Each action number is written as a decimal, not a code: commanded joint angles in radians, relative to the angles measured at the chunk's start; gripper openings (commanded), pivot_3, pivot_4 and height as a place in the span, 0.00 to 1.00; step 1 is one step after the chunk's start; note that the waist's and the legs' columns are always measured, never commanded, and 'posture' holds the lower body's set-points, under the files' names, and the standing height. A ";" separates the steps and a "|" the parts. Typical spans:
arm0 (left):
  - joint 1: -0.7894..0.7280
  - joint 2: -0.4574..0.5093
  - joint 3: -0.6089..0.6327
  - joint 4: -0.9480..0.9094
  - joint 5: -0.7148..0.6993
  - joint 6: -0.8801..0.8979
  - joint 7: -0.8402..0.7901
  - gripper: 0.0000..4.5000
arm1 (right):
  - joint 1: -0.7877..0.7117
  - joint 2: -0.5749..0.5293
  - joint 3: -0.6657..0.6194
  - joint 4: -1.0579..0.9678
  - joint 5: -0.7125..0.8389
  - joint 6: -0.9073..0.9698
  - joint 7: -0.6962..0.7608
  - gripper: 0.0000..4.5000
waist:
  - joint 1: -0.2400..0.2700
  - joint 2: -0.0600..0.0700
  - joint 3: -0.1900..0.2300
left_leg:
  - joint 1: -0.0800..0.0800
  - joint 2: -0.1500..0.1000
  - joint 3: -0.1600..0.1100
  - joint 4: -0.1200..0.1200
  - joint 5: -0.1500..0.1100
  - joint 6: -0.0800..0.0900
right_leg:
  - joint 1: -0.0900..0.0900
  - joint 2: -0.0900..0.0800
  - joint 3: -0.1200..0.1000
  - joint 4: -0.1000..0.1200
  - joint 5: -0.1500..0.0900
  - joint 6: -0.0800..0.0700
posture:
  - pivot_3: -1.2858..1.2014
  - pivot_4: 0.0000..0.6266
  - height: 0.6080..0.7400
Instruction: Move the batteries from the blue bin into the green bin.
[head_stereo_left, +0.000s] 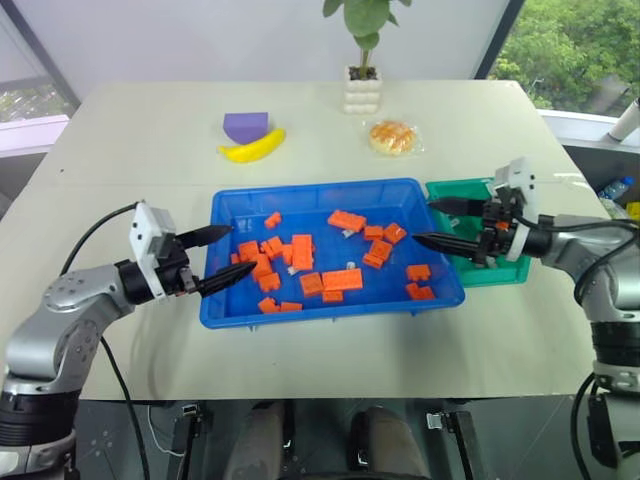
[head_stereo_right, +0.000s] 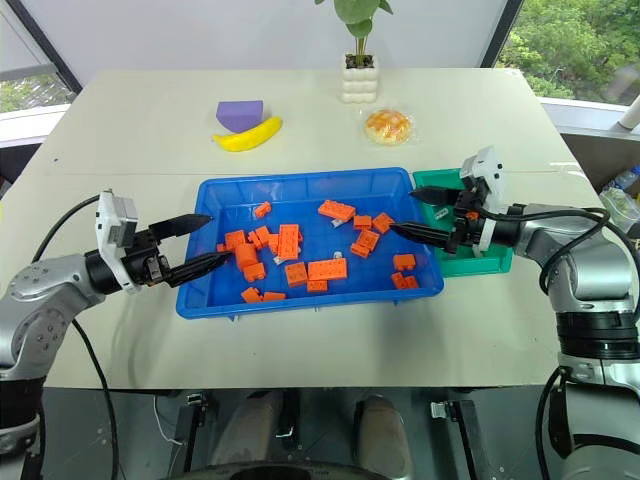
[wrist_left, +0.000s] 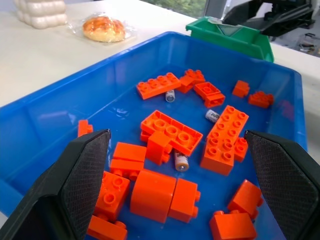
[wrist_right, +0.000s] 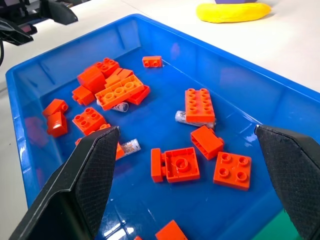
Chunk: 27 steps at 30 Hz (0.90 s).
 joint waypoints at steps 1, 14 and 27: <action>0.005 0.011 0.018 -0.020 -0.002 0.002 -0.008 1.00 | 0.002 0.006 -0.017 -0.042 0.019 -0.005 -0.008 0.99 | 0.000 0.000 0.000 | 0.000 0.000 0.000 0.000 0.000 0.000 | 0.000 0.000 0.000 0.000 0.000 0.000 | 0.52 0.24 1.00; 0.007 0.005 0.030 -0.022 0.000 0.001 -0.007 1.00 | -0.010 0.026 -0.008 -0.030 0.010 -0.020 -0.011 0.99 | -0.001 0.000 0.000 | 0.000 0.000 0.000 0.000 0.000 0.000 | 0.000 0.000 0.000 0.000 0.000 0.000 | 0.52 0.24 1.00; 0.015 0.017 0.050 -0.035 -0.012 0.012 -0.012 1.00 | -0.025 0.029 0.001 -0.008 0.000 -0.036 -0.008 0.99 | -0.001 0.000 0.000 | 0.000 0.000 0.000 0.000 0.000 0.000 | 0.000 0.000 0.000 0.000 0.000 0.000 | 0.52 0.24 1.00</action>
